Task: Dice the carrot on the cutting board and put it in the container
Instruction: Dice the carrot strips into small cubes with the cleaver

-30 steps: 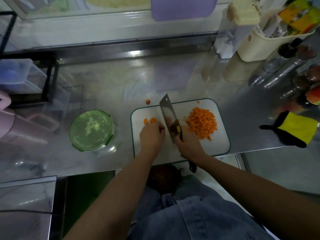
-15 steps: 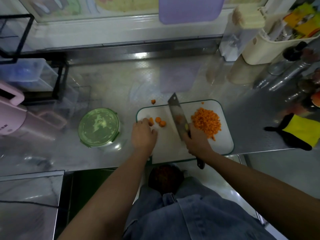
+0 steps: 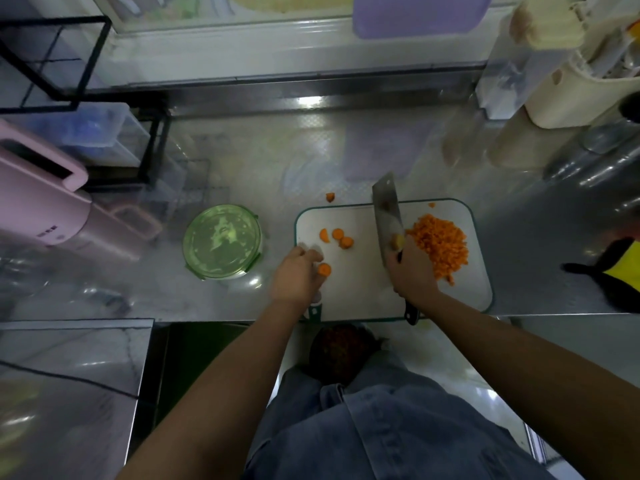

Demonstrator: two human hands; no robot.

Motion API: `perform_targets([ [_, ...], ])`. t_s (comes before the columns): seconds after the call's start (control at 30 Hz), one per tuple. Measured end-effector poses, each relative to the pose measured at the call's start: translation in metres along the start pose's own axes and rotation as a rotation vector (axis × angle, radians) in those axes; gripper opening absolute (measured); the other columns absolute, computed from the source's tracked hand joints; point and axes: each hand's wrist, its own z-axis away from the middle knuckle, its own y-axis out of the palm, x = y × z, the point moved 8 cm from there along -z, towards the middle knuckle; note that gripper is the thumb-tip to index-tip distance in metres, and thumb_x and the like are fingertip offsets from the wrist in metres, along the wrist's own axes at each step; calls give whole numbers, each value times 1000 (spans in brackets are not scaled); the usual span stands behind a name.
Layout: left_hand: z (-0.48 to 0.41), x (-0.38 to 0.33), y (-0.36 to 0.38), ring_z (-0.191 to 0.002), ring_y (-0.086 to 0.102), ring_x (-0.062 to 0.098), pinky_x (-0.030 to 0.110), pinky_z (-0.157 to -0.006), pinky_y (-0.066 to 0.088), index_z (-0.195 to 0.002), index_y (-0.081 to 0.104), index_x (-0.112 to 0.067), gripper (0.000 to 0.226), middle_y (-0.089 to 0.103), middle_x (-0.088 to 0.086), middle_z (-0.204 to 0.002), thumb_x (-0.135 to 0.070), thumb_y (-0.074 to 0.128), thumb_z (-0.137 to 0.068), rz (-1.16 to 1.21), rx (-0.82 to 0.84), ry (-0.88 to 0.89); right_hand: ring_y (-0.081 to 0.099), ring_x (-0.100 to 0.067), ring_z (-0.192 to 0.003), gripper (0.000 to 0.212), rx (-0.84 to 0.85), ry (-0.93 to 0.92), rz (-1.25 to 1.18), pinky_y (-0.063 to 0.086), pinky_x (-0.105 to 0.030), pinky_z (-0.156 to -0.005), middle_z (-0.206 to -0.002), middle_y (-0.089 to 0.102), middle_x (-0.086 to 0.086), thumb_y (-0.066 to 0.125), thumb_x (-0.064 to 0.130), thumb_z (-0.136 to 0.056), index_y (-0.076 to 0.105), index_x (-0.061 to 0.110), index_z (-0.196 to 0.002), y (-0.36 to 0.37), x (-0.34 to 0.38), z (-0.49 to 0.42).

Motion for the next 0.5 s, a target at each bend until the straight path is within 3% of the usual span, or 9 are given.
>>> perform_targets([
  [0.13, -2, -11, -1, -93, 59, 25, 31, -75, 44, -102, 67, -13, 20, 58, 7, -106, -25, 66, -86, -86, -45, 4, 51, -26, -55, 12, 0, -29, 20, 42, -37, -48, -63, 47, -7, 45, 15, -96, 45, 5, -101, 0, 5, 0],
  [0.2, -4, -19, 1, -91, 59, 23, 31, -74, 43, -99, 66, -13, 21, 59, 6, -103, -29, 65, -87, -115, -44, 25, 47, -24, -54, 6, -1, -42, 28, 35, -33, -45, -61, 43, -4, 44, 12, -95, 41, 8, -93, -1, 7, 1],
  [0.3, -8, -35, 10, -93, 59, 23, 34, -77, 47, -100, 65, -13, 22, 61, 6, -100, -32, 61, -89, -137, -37, 60, 48, -26, -56, 9, 5, -44, 37, 36, -35, -48, -62, 44, -5, 45, 12, -95, 39, 10, -89, -2, 8, 1],
  [0.4, -12, -52, 23, -93, 60, 25, 35, -78, 47, -102, 64, -13, 22, 65, 8, -98, -31, 61, -89, -31, -40, 45, 50, -26, -58, 7, 27, -49, 83, 38, -36, -51, -64, 45, -5, 46, 13, -93, 43, 7, -91, -3, 8, 0],
  [0.5, -15, -64, 32, -89, 63, 24, 28, -71, 43, -102, 63, -14, 20, 68, 6, -96, -29, 64, -89, 126, -55, -17, 49, -23, -58, 15, 54, -92, 149, 37, -34, -51, -63, 43, -1, 47, 11, -92, 47, 4, -105, -6, 6, 6],
])
